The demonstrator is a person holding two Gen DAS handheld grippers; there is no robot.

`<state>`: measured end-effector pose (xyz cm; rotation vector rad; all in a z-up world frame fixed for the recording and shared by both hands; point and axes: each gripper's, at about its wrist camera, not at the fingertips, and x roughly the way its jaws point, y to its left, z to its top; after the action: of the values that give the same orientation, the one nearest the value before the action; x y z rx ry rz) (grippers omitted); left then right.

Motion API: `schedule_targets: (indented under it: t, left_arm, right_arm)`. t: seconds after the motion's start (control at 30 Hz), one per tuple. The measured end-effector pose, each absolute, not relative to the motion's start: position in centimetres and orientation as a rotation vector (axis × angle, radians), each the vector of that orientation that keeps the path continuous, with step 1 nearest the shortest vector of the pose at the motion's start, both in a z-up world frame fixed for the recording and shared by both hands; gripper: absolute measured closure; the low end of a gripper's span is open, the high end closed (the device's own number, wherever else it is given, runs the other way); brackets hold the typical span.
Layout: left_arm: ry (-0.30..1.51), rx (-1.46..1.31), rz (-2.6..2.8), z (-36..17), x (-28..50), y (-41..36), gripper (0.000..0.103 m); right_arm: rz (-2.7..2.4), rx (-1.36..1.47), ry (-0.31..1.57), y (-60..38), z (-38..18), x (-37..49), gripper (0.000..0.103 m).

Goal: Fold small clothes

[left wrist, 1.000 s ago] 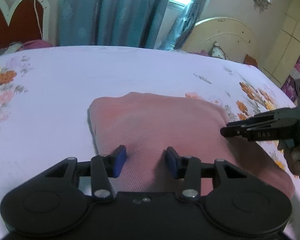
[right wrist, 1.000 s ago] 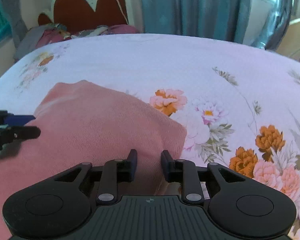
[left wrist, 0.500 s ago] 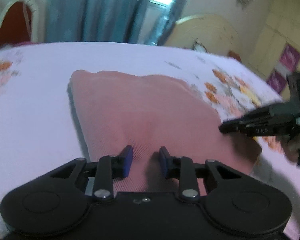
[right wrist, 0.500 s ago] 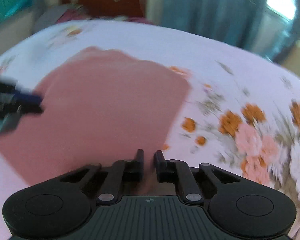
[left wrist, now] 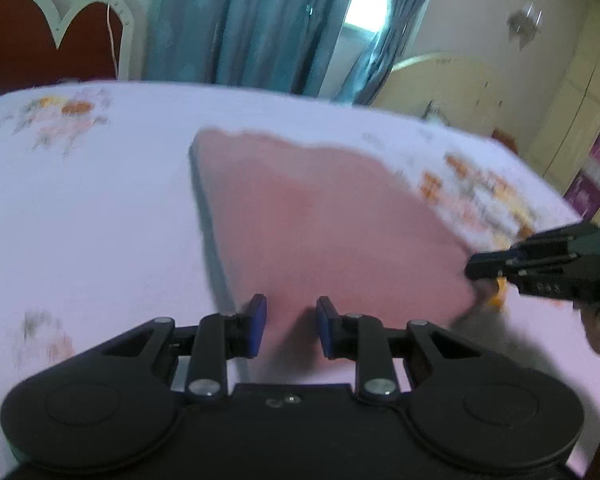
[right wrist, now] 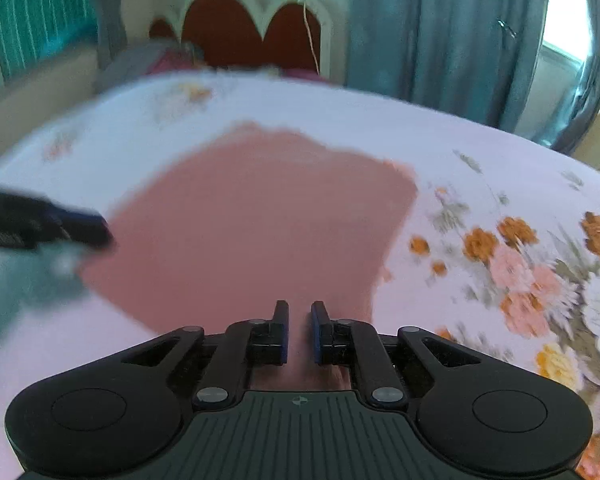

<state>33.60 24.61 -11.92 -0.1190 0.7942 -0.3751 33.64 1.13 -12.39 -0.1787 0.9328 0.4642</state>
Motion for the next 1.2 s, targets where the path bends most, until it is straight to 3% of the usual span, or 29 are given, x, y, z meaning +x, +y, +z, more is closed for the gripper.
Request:
schedule_targets:
  t: [0.33,0.53,0.63,0.67,0.7,0.73,0.77,0.8,0.83,1.2]
  left_arm:
    - [0.803,-0.110,-0.271,-13.4,31.9,24.3,0.075]
    - [0.784,-0.111,-0.239,-9.9,27.7,22.6,0.076]
    - [0.759,-0.105,-0.217,-8.2,25.3,20.9,0.061]
    - [0.746,-0.097,-0.211,-7.6,24.5,20.3,0.046]
    - [0.729,-0.088,-0.200,-7.2,23.8,19.7,0.022]
    - [0.704,-0.075,-0.181,-6.7,22.9,19.2,0.010]
    - [0.674,-0.054,-0.154,-6.2,21.8,18.5,0.001]
    - [0.662,-0.037,-0.141,-5.9,21.1,18.0,0.000]
    - [0.670,-0.022,-0.132,-5.6,20.4,17.5,0.000]
    - [0.607,0.003,-0.137,-1.0,11.7,14.5,0.000]
  right_arm:
    - [0.375,-0.058,0.964,-1.3,-16.1,33.0,0.092]
    - [0.372,0.009,0.924,-2.1,-11.9,29.6,0.092]
    - [0.379,0.009,0.911,-2.5,-9.8,26.9,0.092]
    - [0.380,0.013,0.913,-2.6,-9.2,26.2,0.092]
    - [0.377,0.016,0.910,-2.7,-8.5,25.3,0.092]
    - [0.370,0.021,0.898,-2.9,-7.9,24.4,0.086]
    - [0.357,0.026,0.894,-3.1,-7.3,23.6,0.044]
    - [0.339,0.028,0.892,-3.2,-6.9,23.0,0.013]
    - [0.310,0.025,0.868,-3.4,-6.2,22.0,0.001]
    - [0.198,-0.014,0.792,-3.6,-1.6,13.3,0.000]
